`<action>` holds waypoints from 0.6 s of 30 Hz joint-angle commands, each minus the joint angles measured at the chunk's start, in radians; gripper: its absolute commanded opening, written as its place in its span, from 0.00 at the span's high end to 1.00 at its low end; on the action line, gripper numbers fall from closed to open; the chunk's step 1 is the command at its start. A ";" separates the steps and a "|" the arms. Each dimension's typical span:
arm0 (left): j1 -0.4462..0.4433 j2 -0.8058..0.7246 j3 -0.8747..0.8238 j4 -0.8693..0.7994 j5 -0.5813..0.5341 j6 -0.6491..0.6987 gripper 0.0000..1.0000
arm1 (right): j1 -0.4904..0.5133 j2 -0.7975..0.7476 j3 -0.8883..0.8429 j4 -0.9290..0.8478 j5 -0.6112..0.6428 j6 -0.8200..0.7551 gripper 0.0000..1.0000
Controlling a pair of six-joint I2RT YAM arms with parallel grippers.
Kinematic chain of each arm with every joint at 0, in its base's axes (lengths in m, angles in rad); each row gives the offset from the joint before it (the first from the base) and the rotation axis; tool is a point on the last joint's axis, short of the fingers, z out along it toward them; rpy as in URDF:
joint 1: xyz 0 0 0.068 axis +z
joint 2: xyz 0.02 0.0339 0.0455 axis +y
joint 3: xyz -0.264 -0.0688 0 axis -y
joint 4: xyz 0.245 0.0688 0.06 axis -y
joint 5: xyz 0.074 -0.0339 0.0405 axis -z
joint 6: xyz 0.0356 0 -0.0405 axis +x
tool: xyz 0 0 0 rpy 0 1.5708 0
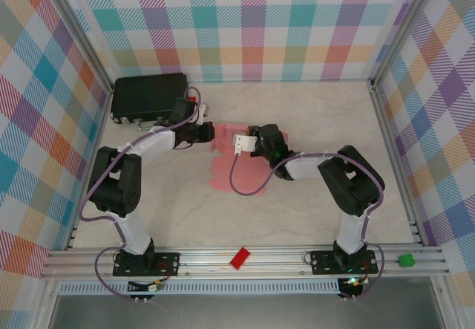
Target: Fold the paper box
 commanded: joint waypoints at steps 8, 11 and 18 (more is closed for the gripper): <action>-0.019 -0.060 -0.063 0.052 0.107 -0.072 0.94 | 0.020 0.017 -0.016 -0.013 0.011 0.001 0.84; -0.026 -0.064 -0.078 0.072 0.130 -0.083 0.90 | 0.023 0.017 -0.017 -0.013 0.013 0.001 0.84; -0.045 -0.055 -0.086 0.094 0.166 -0.091 0.84 | 0.026 0.014 -0.027 -0.013 0.021 -0.001 0.85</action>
